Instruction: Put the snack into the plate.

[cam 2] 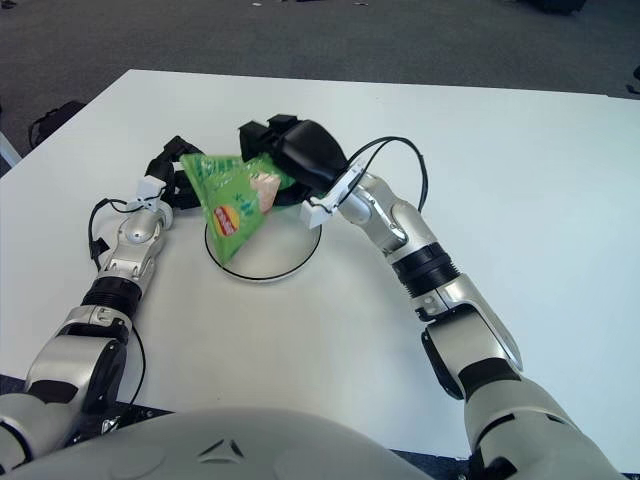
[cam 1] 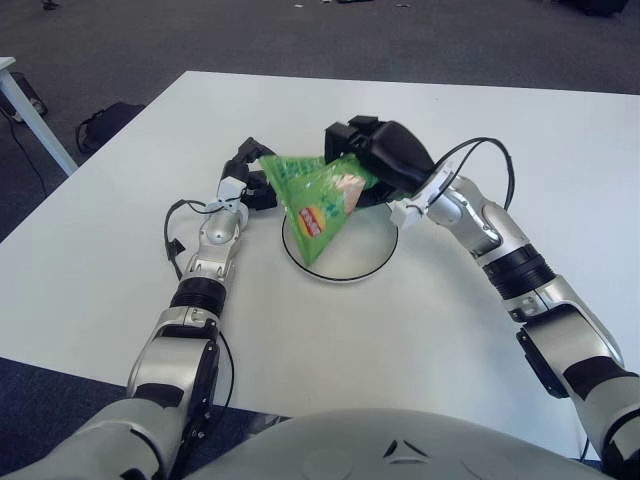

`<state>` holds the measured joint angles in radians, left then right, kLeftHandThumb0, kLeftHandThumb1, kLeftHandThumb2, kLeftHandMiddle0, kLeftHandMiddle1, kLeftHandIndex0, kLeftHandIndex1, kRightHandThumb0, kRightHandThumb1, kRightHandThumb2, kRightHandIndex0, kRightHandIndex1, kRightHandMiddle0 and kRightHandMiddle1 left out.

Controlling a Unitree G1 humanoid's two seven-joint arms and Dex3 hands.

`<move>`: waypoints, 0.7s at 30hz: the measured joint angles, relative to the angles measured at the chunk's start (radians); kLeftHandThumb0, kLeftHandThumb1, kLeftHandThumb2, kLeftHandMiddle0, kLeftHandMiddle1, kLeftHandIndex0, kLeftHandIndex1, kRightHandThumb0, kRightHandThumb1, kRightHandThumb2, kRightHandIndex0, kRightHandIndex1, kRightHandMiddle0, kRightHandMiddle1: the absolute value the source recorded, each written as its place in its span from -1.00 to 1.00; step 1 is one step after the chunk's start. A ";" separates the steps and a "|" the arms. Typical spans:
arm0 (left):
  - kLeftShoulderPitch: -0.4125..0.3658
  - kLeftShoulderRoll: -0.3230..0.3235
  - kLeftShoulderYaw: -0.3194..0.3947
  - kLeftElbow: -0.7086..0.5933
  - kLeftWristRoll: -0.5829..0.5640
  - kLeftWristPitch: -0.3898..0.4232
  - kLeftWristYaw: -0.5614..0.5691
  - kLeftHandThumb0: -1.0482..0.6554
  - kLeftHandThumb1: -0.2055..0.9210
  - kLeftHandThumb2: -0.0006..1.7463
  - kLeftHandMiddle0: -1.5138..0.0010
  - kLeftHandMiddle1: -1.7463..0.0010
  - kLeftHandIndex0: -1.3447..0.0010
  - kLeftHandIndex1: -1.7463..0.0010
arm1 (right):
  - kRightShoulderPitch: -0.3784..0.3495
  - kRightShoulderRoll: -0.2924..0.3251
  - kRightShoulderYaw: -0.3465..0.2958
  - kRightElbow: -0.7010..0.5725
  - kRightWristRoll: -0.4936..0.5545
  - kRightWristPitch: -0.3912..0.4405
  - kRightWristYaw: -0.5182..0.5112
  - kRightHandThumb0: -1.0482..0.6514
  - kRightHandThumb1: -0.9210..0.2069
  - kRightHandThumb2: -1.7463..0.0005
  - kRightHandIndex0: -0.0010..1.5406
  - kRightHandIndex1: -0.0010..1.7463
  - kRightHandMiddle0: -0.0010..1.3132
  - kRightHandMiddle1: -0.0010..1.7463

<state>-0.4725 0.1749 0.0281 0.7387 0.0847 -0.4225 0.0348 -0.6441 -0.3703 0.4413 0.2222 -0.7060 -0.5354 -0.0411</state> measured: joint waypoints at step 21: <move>0.003 0.001 -0.002 -0.002 0.002 -0.005 -0.011 -0.28 0.18 0.30 -0.64 -1.00 0.26 -1.00 | 0.004 -0.128 0.044 -0.129 0.069 -0.073 0.418 -0.67 -0.97 0.47 -0.99 -0.95 -0.99 -0.74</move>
<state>-0.4697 0.1761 0.0264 0.7371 0.0863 -0.4270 0.0235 -0.6404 -0.4988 0.4848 0.0932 -0.6369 -0.6082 0.3774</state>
